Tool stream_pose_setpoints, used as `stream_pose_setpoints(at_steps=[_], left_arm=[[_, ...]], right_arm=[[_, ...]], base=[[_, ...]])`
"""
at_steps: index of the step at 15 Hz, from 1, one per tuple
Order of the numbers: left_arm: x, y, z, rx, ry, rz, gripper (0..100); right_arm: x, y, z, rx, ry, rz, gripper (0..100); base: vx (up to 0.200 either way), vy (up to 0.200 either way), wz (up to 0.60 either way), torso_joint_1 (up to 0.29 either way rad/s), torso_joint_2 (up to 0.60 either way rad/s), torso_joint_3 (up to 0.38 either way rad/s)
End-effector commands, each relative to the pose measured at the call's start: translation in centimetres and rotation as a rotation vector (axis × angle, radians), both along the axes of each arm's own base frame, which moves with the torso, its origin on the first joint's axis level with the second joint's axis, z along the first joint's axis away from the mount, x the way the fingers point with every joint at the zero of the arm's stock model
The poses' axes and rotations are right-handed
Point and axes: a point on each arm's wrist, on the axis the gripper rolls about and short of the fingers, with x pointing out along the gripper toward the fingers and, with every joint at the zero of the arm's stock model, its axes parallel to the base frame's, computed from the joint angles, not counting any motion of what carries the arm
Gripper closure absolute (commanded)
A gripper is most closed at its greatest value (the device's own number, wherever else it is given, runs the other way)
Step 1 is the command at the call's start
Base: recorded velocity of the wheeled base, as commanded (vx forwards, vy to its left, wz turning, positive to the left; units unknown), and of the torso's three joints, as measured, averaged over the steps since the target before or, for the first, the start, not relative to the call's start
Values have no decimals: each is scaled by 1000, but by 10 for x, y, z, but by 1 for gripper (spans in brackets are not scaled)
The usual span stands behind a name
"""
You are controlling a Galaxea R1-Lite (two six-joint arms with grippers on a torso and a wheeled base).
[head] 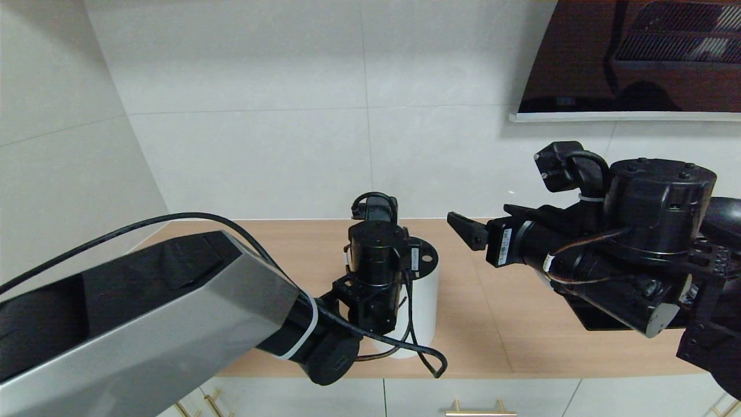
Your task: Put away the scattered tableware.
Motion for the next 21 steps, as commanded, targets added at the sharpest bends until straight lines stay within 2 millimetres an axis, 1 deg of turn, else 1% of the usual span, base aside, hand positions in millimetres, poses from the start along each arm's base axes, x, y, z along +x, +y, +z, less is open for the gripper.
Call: stream_pose_setpoints(at_steps=[1,5,7,8,9,10,11,12,13,14,15,16,17,18,19,20,21], left_arm=[[0,0,1,-4,-4,1,0],[0,0,3,-10,-7,1,0],[-1,1,9,-25,-18,1,0],[-5,9,33,-68,-66,21,0],[-10,24,59,-111,-114,38,0],[-15,33,73,-130,-137,42,0],[-34,57,104,-164,-182,-1,0],[-44,67,113,-172,-196,-40,0],[-63,86,129,-183,-222,-109,0],[-76,98,139,-190,-248,-149,0],[-85,106,147,-197,-266,-169,0],[-104,124,154,-196,-283,-199,0],[-114,137,154,-169,-278,-201,0],[-126,153,153,-163,-284,-180,0],[-140,169,152,-160,-292,-156,0],[-153,180,151,-155,-302,-145,0],[-171,200,143,-105,-293,-100,0]], right_arm=[[0,0,0,0,0,1,0],[0,0,0,1,-1,1,0],[0,0,0,1,-1,1,0],[-1,-1,2,6,-7,1,0],[-1,-3,5,16,-14,-7,0],[0,-6,7,21,-20,-18,0],[4,-12,9,25,-26,-42,0],[5,-14,10,26,-27,-52,0],[6,-19,12,30,-32,-65,0],[4,-23,15,32,-41,-75,0],[1,-27,18,30,-48,-79,0],[-14,-39,25,18,-82,-81,0],[-24,-52,29,-6,-111,-95,0],[-33,-65,28,-27,-123,-111,0],[-47,-79,26,-41,-139,-128,0],[-61,-89,24,-38,-148,-127,0],[-94,-111,22,-16,-186,-131,0]], base=[[0,0,0,0,0,0],[0,0,0,0,0,0],[0,0,0,0,0,0],[0,0,0,0,0,0],[0,0,0,0,0,0],[0,0,0,0,0,0],[0,0,0,0,0,0],[0,0,0,0,0,0],[0,0,0,0,0,0],[0,0,0,0,0,0],[0,0,0,0,0,0],[0,0,0,0,0,0],[0,0,0,0,0,0],[0,0,0,0,0,0],[0,0,0,0,0,0],[0,0,0,0,0,0],[0,0,0,0,0,0]])
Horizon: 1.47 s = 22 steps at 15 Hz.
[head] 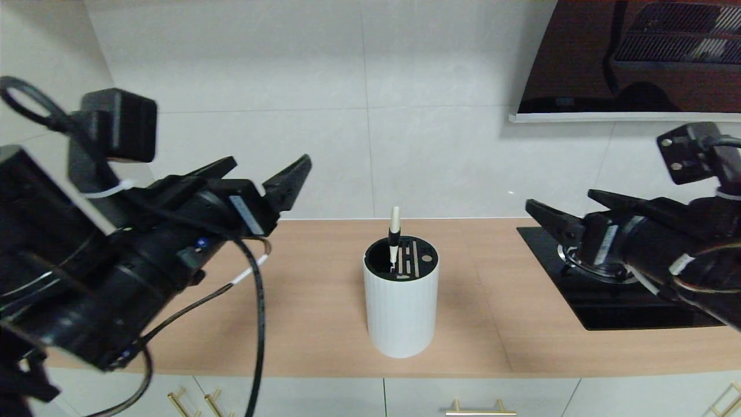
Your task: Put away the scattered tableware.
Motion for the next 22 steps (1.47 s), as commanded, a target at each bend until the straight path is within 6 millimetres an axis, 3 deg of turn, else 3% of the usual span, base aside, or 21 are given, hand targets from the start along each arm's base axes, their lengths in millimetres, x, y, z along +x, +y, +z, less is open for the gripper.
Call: stream_pose_setpoints(at_steps=[1,2,3,5,8,12,18,20,22], left_arm=[[-56,56,-3,44,-41,105,0],[-66,64,-7,56,-36,123,0],[-89,79,-13,64,-20,142,0],[-129,98,-24,79,-1,142,0],[-184,126,-48,104,48,203,0],[-229,134,-80,99,-8,281,0],[-228,130,-97,50,5,442,0],[-233,127,-119,89,1,458,0],[-219,126,-157,155,140,442,0]], right_arm=[[-76,-54,0,46,-121,-16,0],[-90,-63,-1,53,-144,-20,0],[-114,-86,-7,55,-156,-115,0],[-149,-110,-27,45,-131,-263,0],[-200,-123,-44,42,-126,-353,0],[-233,-126,-67,33,-124,-402,0],[-232,-120,-110,0,-87,-501,0],[-229,-121,-113,4,-95,-530,0],[-220,-121,-125,8,-121,-531,0]], base=[[0,0,0,0,0,0],[0,0,0,0,0,0],[0,0,0,0,0,0],[0,0,0,0,0,0],[0,0,0,0,0,0],[0,0,0,0,0,0],[0,0,0,0,0,0],[0,0,0,0,0,0],[0,0,0,0,0,0]])
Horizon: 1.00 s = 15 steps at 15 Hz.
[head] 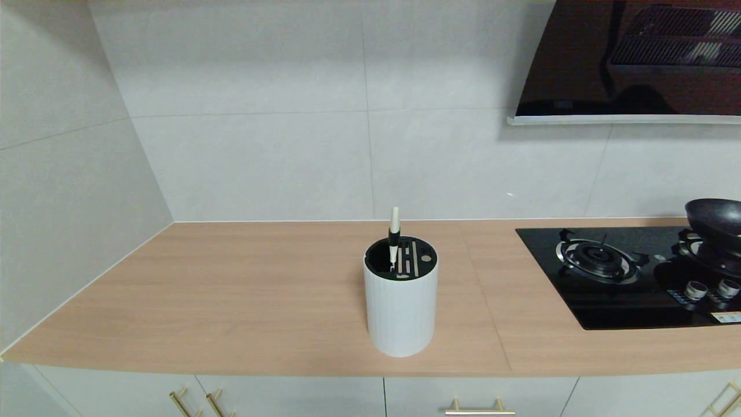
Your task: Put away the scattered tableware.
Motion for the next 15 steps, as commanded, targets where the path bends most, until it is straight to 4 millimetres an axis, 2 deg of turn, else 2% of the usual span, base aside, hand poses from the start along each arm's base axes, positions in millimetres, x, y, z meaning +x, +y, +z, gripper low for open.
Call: stream_pose_setpoints(at_steps=[1,3,5,6,10,11,13,15], left_arm=[[8,-1,-32,30,89,-22,0],[8,-3,-34,3,107,-104,0],[8,-3,-34,2,112,-114,0],[8,-5,-35,72,125,-166,0],[8,-5,-35,19,120,-170,0],[8,-5,-35,4,118,-166,0],[8,-5,-35,4,118,-166,0],[8,-5,-35,4,118,-167,0]], right_arm=[[9,0,-19,-4,1,0,0],[13,0,-27,-25,19,3,0],[13,0,-28,-25,30,3,0],[14,0,-36,-13,105,19,0],[14,1,-36,13,101,64,0],[14,4,-38,-61,131,185,0],[14,5,-41,-97,160,201,0],[14,5,-41,-47,154,205,0]], base=[[0,0,0,0,0,0],[0,0,0,0,0,0],[0,0,0,0,0,0],[0,0,0,0,0,0],[0,0,0,0,0,0],[0,0,0,0,0,0],[0,0,0,0,0,0],[0,0,0,0,0,0]])
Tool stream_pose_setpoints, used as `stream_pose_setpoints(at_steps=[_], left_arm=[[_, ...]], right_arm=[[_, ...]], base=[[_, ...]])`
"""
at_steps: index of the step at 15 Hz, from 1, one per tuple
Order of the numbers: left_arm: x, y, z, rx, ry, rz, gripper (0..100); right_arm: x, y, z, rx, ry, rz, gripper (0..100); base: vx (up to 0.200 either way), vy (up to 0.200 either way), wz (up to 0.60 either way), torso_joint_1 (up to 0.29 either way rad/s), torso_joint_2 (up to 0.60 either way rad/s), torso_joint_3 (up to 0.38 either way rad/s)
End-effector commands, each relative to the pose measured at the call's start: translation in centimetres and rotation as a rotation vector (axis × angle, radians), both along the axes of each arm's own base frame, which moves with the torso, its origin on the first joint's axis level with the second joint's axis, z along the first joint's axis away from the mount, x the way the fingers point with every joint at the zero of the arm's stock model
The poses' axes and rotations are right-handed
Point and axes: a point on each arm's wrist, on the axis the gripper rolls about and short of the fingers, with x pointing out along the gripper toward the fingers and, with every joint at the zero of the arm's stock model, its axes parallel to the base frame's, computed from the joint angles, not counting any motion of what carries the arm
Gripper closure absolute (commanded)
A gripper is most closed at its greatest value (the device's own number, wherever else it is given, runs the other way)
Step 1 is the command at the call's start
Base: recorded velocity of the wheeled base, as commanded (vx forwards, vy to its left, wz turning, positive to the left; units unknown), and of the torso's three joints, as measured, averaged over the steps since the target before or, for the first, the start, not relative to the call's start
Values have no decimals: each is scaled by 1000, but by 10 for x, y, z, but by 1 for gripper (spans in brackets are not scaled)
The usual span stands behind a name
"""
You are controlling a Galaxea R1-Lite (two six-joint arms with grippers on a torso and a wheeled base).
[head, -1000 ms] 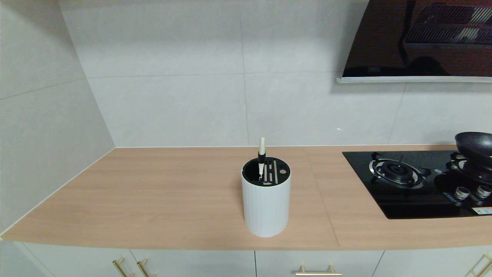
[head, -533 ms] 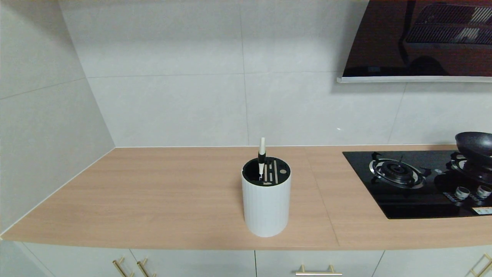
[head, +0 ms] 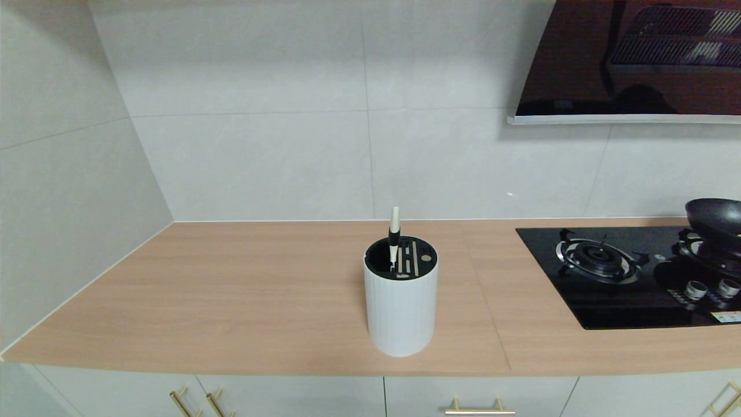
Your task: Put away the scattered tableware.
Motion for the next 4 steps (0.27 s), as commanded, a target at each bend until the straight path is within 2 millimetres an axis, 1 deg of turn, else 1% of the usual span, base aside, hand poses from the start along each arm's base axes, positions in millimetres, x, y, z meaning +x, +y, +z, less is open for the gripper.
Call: stream_pose_setpoints(at_steps=[1,4], left_arm=[[0,0,0,-1,1,0,0],[0,0,0,-1,1,0,0]], right_arm=[[0,0,0,34,5,1,0],[0,0,0,35,7,3,0]], base=[[0,0,0,0,0,0],[0,0,0,0,0,0]])
